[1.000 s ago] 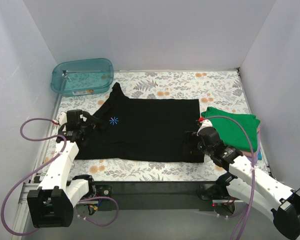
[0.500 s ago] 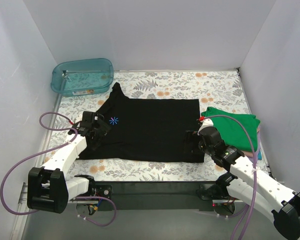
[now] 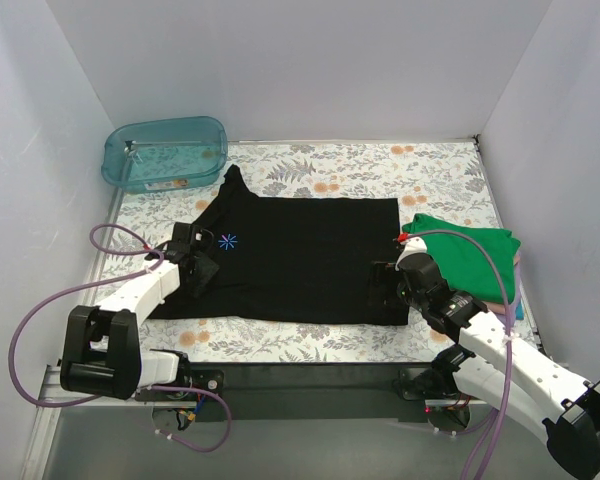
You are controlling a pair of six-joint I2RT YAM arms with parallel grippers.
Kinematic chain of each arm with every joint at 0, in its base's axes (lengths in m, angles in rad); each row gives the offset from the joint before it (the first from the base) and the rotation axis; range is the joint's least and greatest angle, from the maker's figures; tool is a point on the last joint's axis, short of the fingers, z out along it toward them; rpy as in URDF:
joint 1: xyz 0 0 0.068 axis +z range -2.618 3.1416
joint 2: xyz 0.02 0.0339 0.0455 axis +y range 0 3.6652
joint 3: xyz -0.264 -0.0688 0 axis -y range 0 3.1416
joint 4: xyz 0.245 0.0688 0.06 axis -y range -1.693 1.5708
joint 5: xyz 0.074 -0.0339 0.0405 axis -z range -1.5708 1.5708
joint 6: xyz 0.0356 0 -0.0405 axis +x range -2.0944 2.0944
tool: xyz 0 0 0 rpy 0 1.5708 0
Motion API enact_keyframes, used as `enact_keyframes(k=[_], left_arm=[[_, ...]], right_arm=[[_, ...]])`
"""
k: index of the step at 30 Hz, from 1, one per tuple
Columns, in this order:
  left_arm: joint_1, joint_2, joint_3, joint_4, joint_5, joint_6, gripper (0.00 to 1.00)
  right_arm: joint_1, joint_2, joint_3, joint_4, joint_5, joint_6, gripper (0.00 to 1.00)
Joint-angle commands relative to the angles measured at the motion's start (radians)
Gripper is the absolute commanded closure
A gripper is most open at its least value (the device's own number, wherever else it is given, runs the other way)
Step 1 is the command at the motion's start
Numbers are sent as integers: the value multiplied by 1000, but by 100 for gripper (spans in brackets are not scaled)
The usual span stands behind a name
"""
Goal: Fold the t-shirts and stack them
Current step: Fold the tshirt
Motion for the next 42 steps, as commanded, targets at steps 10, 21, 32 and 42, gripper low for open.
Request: enact_keyframes(k=[10,21,32,42], left_arm=[[-1,19,27,34,-16,7,100],[-57,57,101,130,22,44,100],[-119,258,248,214,30,90,100],[-156,372,346,249,-31,166,76]], right_arm=[[0,-4,4,0,34,-12,2],[0,-16,-2,-2,39,-6,2],[0,0,-4,-3,49,-10,2],[0,23,-2,-3,60,-18,1]])
